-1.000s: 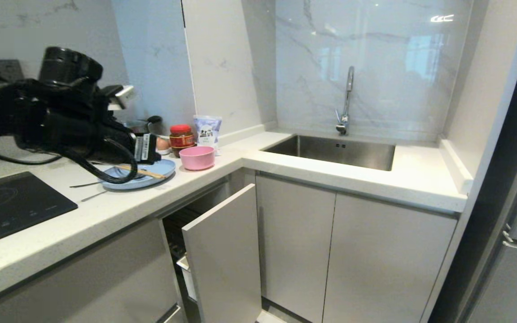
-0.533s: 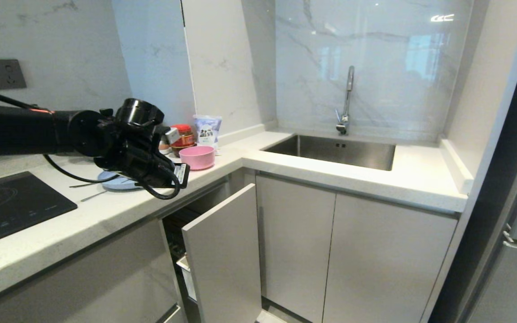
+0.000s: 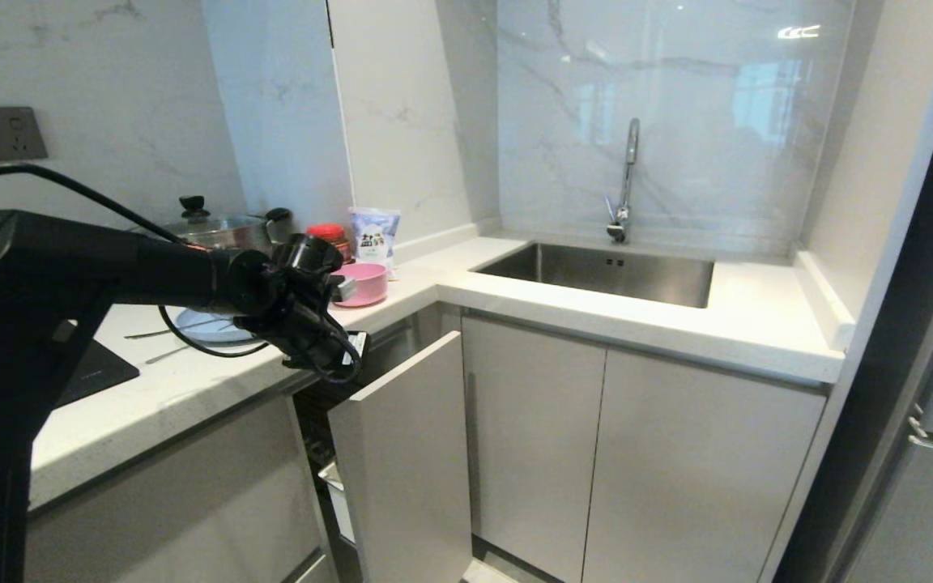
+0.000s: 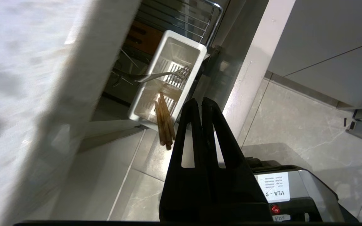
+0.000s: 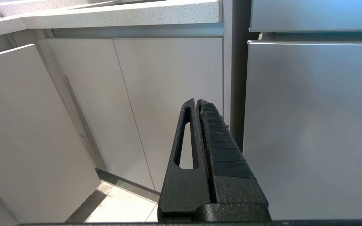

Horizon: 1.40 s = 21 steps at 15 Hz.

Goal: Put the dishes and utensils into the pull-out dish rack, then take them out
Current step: Open the cupboard

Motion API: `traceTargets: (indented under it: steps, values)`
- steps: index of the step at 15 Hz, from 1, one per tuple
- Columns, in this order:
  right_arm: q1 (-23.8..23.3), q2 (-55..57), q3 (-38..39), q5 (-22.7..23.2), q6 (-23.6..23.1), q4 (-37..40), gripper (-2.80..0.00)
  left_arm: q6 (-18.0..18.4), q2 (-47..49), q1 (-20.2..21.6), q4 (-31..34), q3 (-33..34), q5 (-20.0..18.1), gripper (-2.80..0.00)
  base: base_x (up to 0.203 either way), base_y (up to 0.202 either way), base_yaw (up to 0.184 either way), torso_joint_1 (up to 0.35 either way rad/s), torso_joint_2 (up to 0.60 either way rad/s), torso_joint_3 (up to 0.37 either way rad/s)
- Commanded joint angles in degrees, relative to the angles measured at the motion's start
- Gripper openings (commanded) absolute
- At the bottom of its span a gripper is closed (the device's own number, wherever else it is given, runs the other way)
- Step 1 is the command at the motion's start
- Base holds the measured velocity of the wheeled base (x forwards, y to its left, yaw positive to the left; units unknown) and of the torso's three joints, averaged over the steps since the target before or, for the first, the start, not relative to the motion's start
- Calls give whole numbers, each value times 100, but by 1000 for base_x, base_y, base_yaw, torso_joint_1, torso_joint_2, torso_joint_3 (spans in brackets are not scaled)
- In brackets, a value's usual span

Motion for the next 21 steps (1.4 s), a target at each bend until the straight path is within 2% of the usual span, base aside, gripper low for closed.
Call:
traceTargets:
  steps: [1, 9, 19, 21]
  values:
    - [3, -17, 0, -1, 3, -2, -280, -2, 283, -74, -34, -18, 103, -280, 0, 0, 0, 0, 0, 0]
    - [-5, -16, 0, -1, 3, -2, -280, -54, 442, -291, -30, 17, 148, -280, 0, 0, 0, 0, 0, 0]
    - [2, -16, 0, -1, 3, -2, -280, -829, 407, -1041, 24, 96, 95, -280, 0, 0, 0, 0, 0, 0]
    - [2, -17, 0, -1, 3, -2, -280, -989, 404, -1217, 46, 116, -50, -280, 0, 0, 0, 0, 0, 0]
